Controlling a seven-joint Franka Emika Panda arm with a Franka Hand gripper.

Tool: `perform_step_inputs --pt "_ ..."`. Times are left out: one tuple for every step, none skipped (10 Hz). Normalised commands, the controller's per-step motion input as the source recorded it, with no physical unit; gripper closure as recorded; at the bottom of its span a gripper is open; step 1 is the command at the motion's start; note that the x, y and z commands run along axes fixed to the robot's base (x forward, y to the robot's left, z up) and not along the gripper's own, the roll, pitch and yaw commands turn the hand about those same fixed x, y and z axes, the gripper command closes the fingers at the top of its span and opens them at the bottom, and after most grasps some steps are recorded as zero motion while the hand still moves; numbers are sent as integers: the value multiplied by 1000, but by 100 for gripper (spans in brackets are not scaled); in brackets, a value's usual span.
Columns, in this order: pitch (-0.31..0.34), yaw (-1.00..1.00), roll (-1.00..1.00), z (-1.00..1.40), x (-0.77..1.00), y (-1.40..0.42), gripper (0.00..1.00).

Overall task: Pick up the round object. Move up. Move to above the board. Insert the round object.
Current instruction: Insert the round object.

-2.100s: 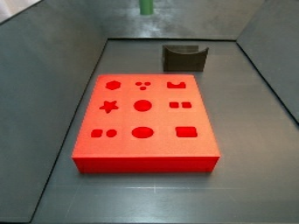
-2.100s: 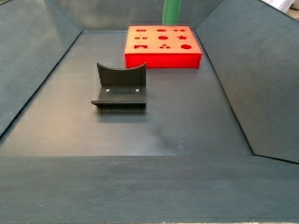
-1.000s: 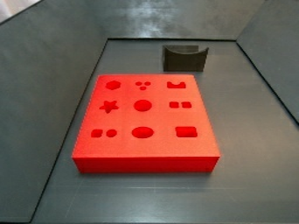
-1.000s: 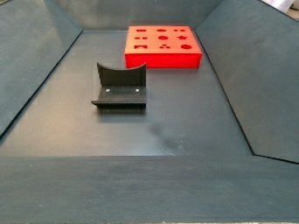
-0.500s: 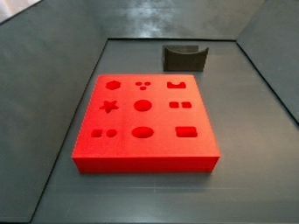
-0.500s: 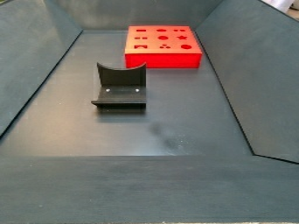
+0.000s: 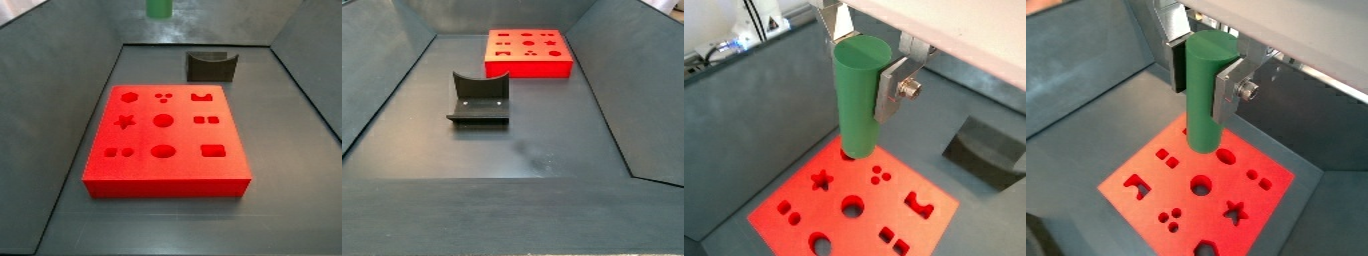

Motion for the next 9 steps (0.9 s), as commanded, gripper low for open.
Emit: perform_step_inputs --pt "-13 -14 24 -1000 157 -89 100" --pt "-16 -20 31 -1000 123 -106 100" --pt "-21 -17 31 -1000 89 -114 100" --pt "-34 -17 43 -1000 23 -129 100" --pt "-51 -6 53 -1000 0 -137 100" --pt "-64 0 56 -1000 0 -126 100" --pt "-110 0 67 -1000 0 -109 100" --pt "-210 0 99 -814 0 -43 100" --pt "-311 74 127 -586 -20 -6 100"
